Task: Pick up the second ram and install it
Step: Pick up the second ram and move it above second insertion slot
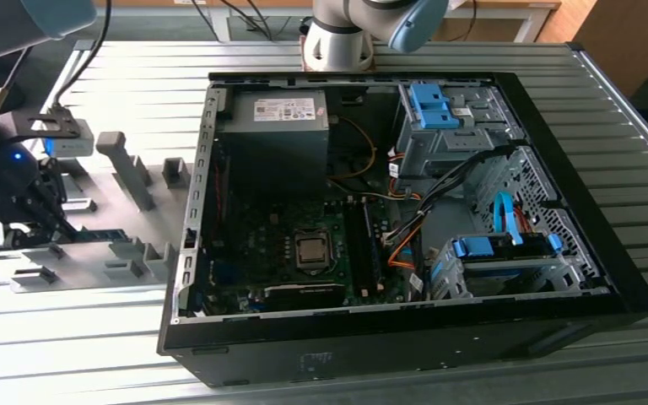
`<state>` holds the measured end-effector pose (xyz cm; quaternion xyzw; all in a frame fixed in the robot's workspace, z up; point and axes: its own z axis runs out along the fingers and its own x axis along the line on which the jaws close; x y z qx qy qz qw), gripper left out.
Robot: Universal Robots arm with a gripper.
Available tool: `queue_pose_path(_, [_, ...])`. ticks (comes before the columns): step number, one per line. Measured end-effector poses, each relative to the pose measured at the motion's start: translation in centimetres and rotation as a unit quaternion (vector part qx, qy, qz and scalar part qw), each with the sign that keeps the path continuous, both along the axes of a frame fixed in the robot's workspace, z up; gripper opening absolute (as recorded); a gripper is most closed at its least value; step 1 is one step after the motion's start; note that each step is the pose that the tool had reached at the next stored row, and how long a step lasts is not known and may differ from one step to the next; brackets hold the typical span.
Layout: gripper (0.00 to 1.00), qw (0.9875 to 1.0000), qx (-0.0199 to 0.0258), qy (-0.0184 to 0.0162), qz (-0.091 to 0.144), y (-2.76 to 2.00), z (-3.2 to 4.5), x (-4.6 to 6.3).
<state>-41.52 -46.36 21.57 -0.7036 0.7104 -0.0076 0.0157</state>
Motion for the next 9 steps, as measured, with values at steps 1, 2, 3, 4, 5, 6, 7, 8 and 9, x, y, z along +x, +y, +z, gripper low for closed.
queue_pose_path(1, [0.14, 1.0000, 0.0000, 0.0000, 0.000, 0.00, 0.02, 0.00])
queue_pose_path(2, [0.14, 1.0000, 0.0000, 0.0000, 0.000, 0.00, 0.05, 0.00])
queue_pose_path(3, [0.14, 1.0000, 0.0000, 0.0000, 0.000, 0.00, 0.08, 0.00])
queue_pose_path(4, [0.14, 1.0000, 0.0000, 0.0000, 0.000, 0.00, 0.10, 0.00])
queue_pose_path(5, [0.14, 1.0000, 0.0000, 0.0000, 0.000, 0.00, 0.13, 0.00])
queue_pose_path(6, [0.14, 1.0000, 0.0000, 0.0000, 0.000, 0.00, 0.15, 0.00])
queue_pose_path(7, [0.14, 1.0000, 0.0000, 0.0000, 0.000, 0.00, 0.17, 0.00])
queue_pose_path(8, [0.14, 1.0000, 0.0000, 0.0000, 0.000, 0.01, 0.20, 0.00])
queue_pose_path(9, [0.14, 1.0000, 0.0000, 0.0000, 0.000, 0.01, 0.22, 0.00])
